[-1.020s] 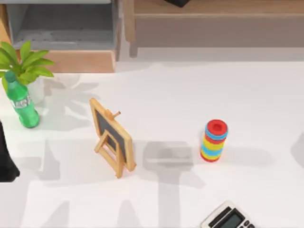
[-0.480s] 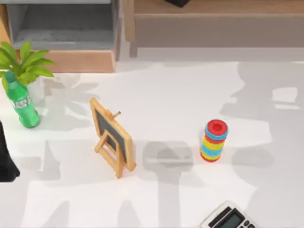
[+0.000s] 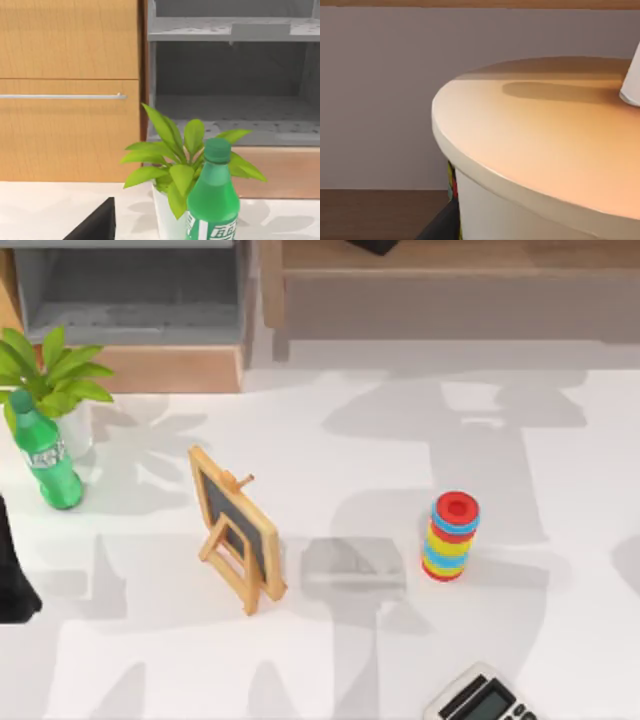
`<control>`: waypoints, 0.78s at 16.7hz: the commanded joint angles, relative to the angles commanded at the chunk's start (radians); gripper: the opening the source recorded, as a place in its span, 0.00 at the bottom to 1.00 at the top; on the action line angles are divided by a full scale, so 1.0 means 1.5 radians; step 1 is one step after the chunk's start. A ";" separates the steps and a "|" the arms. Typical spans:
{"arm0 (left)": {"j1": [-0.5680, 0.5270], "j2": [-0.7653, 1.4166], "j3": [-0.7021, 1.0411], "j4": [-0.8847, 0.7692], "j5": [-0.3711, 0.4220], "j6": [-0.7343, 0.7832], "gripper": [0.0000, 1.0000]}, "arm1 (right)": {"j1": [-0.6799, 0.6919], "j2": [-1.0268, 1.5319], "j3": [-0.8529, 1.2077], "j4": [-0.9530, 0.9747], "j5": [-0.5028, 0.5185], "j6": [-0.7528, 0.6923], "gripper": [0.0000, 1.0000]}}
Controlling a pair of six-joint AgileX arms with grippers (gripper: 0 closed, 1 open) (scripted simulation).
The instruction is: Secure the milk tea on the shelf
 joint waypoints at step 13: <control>0.000 0.000 0.000 0.000 0.000 0.000 1.00 | 0.010 -0.026 -0.056 0.020 0.055 -0.033 0.00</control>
